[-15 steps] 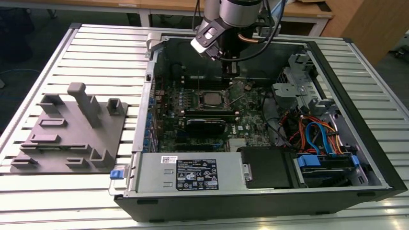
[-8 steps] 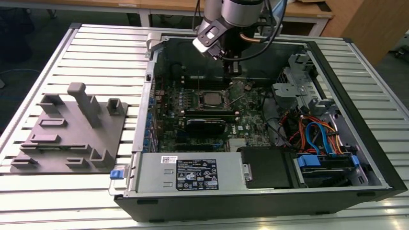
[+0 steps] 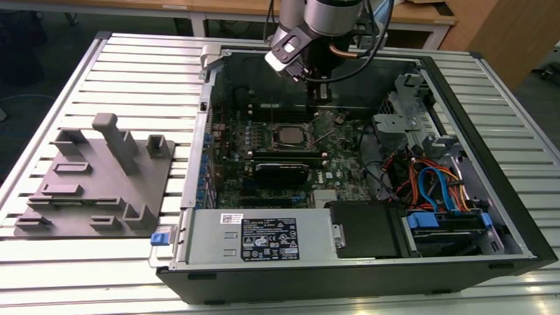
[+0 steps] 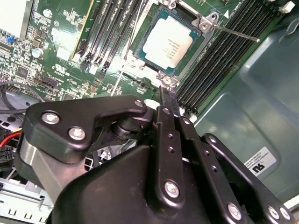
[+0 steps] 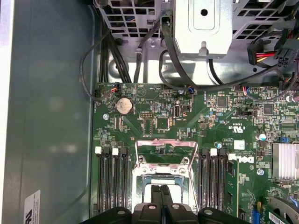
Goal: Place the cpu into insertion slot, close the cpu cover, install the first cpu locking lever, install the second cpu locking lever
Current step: 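Close the cpu cover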
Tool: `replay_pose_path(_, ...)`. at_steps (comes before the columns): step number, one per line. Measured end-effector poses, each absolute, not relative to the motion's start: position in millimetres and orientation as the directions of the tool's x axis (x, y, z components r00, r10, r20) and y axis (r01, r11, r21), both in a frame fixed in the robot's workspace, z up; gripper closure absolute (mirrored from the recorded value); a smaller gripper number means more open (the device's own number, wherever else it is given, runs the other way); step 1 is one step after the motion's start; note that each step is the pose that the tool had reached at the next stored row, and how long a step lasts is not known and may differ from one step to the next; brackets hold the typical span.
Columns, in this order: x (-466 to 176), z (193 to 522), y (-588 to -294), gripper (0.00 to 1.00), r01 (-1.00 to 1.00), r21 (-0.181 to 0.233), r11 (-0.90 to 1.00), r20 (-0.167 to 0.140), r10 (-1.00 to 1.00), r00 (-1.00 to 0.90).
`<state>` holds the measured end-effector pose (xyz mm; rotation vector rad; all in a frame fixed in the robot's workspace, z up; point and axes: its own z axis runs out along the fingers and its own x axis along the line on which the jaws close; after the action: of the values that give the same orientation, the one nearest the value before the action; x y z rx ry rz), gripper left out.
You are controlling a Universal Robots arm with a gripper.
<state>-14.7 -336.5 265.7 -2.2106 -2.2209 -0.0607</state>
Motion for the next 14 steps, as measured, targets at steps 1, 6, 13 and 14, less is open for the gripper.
replay_pose_path(1, -14.7, 265.7, -336.5, 0.90, 1.000, 0.022, 0.004, 0.033, 0.999, -0.005)
replay_pose_path(6, -12.4, 265.7, -336.3, 0.90, 1.000, 0.022, 0.004, 0.033, 0.999, -0.005)
replay_pose_path(13, -7.2, 265.6, -335.4, 0.90, 1.000, 0.022, 0.004, 0.033, 0.999, -0.005)
replay_pose_path(14, -6.4, 265.7, -335.2, 0.90, 1.000, 0.022, 0.004, 0.032, 0.999, -0.005)
